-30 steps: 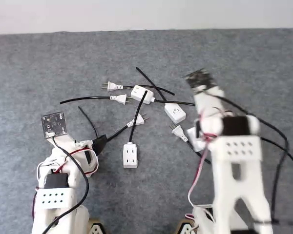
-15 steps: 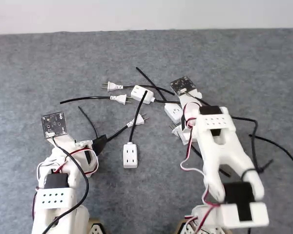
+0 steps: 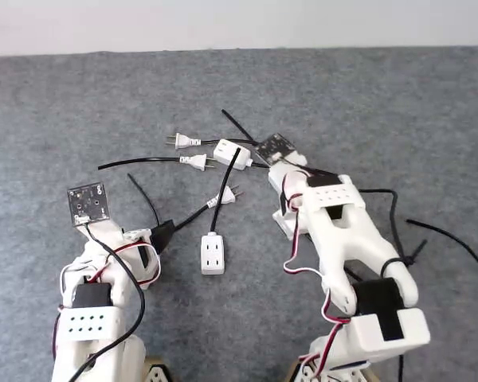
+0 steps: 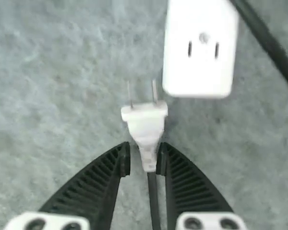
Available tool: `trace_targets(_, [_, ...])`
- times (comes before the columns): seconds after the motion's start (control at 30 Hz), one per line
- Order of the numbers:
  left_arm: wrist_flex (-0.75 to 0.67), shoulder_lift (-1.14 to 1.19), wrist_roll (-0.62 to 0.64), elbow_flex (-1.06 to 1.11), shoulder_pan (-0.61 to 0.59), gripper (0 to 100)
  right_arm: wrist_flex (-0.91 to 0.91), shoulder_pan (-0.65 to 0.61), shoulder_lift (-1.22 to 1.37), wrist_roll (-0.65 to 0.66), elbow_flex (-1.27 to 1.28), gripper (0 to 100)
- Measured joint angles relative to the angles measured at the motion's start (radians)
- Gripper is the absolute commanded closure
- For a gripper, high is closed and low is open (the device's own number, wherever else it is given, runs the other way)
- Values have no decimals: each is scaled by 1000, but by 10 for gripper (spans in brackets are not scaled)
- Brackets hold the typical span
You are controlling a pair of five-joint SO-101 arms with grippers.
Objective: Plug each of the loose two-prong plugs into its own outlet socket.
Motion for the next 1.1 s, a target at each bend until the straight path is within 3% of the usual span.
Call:
trace_targets(0.33, [0,0,0,0,0,669,0,-51,37,8,-57,895])
trace_targets(0.53, [0,0,0,0,0,669,12,-37,124,68,-138,788])
trace_targets(0.77, [0,0,0,0,0,669,66,-20,176,66,-183,849])
trace_targets(0.93, [0,0,0,0,0,669,66,-21,184,68,-184,995])
trace_targets(1.1, [0,0,0,0,0,669,81,-9,186,68,-190,988])
